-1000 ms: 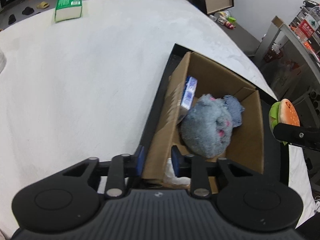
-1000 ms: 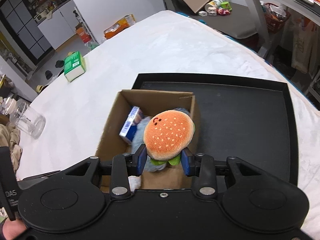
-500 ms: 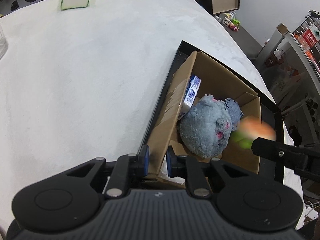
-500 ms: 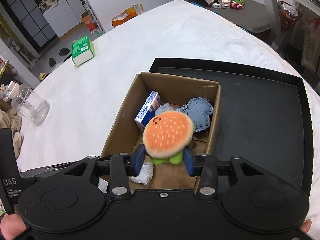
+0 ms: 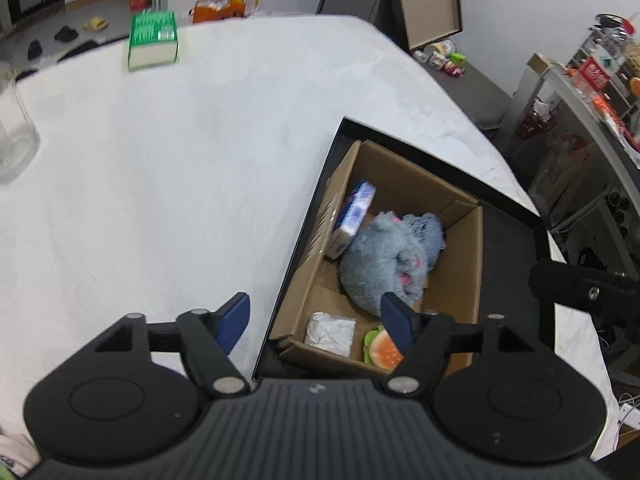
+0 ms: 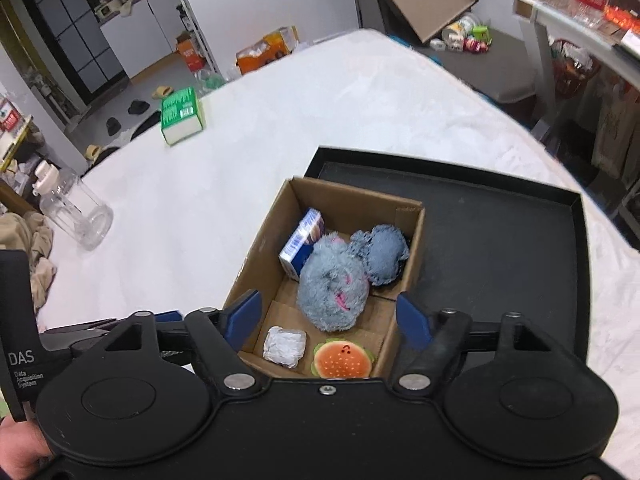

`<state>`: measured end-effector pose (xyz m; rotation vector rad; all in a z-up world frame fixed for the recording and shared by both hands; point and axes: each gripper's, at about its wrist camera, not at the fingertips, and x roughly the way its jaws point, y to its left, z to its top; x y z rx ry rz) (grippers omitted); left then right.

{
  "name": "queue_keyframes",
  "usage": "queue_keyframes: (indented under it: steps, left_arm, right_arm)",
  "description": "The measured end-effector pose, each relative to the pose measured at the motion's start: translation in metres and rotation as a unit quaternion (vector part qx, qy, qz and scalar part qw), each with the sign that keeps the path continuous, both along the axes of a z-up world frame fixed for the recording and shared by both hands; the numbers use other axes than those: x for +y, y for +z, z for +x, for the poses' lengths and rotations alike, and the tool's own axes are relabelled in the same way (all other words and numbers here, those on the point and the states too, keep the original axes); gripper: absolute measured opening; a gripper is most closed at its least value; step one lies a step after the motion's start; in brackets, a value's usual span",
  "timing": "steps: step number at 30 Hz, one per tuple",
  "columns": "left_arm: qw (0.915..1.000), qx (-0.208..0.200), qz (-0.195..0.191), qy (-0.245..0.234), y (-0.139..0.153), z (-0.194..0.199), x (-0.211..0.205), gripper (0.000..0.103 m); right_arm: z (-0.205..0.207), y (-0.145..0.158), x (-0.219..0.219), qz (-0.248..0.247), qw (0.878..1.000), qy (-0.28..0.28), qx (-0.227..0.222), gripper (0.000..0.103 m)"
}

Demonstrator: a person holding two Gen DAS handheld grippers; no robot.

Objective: Organize soft objects

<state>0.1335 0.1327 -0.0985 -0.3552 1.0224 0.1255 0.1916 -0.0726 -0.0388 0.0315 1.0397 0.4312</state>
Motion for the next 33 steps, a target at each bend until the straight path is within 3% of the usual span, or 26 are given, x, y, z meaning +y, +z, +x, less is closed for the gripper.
queue_keyframes:
  steps: [6,12,21,33]
  left_arm:
    - [0.9994,-0.031,0.012,-0.013,0.04,-0.014,-0.015,0.084]
    - [0.9961,-0.057,0.052,-0.042,0.076,-0.032,-0.042,0.087]
    - [0.9915,-0.097,0.07,-0.051,0.11,-0.069,-0.067,0.09]
    - [0.9878,-0.112,0.072,-0.081,0.131,-0.118,-0.076,0.099]
  right_arm:
    - [-0.011,0.022,-0.025,0.019,0.999,-0.021,-0.015,0.087]
    - [-0.032,0.049,-0.052,0.043,0.997,-0.049,-0.038,0.103]
    - [-0.078,0.078,-0.091,0.064,0.984,-0.147,-0.079,0.103]
    - [-0.128,0.096,-0.122,0.072,0.975,-0.177,-0.114,0.103]
